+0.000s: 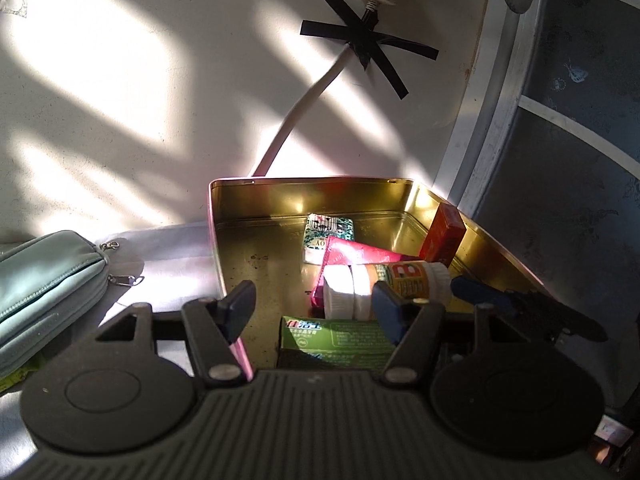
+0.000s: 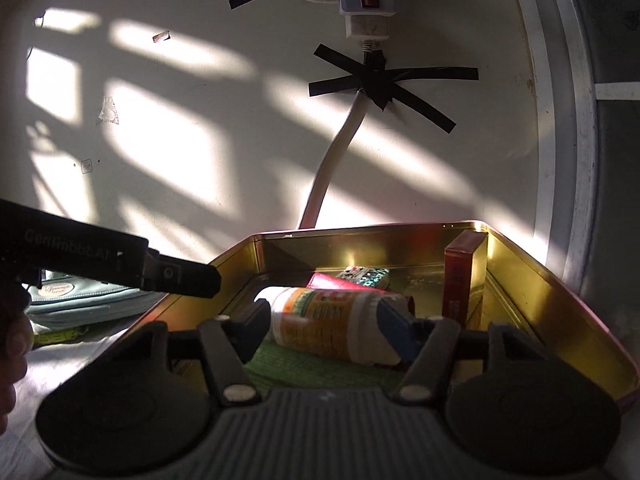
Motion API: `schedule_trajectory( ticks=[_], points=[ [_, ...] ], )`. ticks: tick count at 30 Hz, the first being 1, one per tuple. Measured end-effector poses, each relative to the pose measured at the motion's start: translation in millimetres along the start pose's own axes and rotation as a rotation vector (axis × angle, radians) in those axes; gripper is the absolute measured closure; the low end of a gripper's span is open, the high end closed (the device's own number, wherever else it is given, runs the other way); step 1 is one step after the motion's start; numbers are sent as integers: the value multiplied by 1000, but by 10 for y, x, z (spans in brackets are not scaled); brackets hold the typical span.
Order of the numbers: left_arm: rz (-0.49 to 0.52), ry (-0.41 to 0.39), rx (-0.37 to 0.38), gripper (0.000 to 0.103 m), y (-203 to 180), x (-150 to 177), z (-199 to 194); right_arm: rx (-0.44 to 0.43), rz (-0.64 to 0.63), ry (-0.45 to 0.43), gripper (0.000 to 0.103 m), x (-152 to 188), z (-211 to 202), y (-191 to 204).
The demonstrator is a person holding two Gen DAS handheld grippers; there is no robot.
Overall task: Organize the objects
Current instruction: 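Carry the pill bottle over the pink tin and release it inside, then move the left gripper to the teal zippered pouch and grasp it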
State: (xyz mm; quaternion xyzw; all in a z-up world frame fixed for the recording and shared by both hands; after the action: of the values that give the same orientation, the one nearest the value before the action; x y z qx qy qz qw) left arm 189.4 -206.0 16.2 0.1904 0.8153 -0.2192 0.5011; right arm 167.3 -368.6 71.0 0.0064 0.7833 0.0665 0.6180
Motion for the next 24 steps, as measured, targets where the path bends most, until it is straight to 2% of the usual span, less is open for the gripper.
schedule_trajectory(
  ticks=[6,12,15,17,19,24],
  points=[
    [-2,-18,-88,37,392,170,-435,-36,32,-55,43,-86,-178,145],
    [-91,-1,-247,37,1164,438,-901,-170,-8,-52,45,-183,-292,646],
    [-215,-10,-323,38,1650,491,-1121,-279,-11,-6,52,-192,-251,1007],
    [-321,-30,-343,38,1929,478,-1246,-358,4,50,58,-178,-151,1306],
    [-409,-51,-347,38,2130,447,-1289,-435,37,119,59,-135,-2,1601],
    [-577,-30,-341,38,2494,426,-1150,-472,143,222,59,31,231,1992]
  ],
)
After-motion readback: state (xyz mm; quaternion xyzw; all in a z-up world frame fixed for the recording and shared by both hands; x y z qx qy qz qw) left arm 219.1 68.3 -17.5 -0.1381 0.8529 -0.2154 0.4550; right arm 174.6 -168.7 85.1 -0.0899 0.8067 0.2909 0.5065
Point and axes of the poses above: each gripper's, at about its wrist camera, not at the fingertips, and z roughly the way its jaws point, y to its left, x to its underside, the point moved 5 cm from there along z, roughly the way its jaws point, and after that the axes turned 7 degrees about -y, right-handed, at the moved point
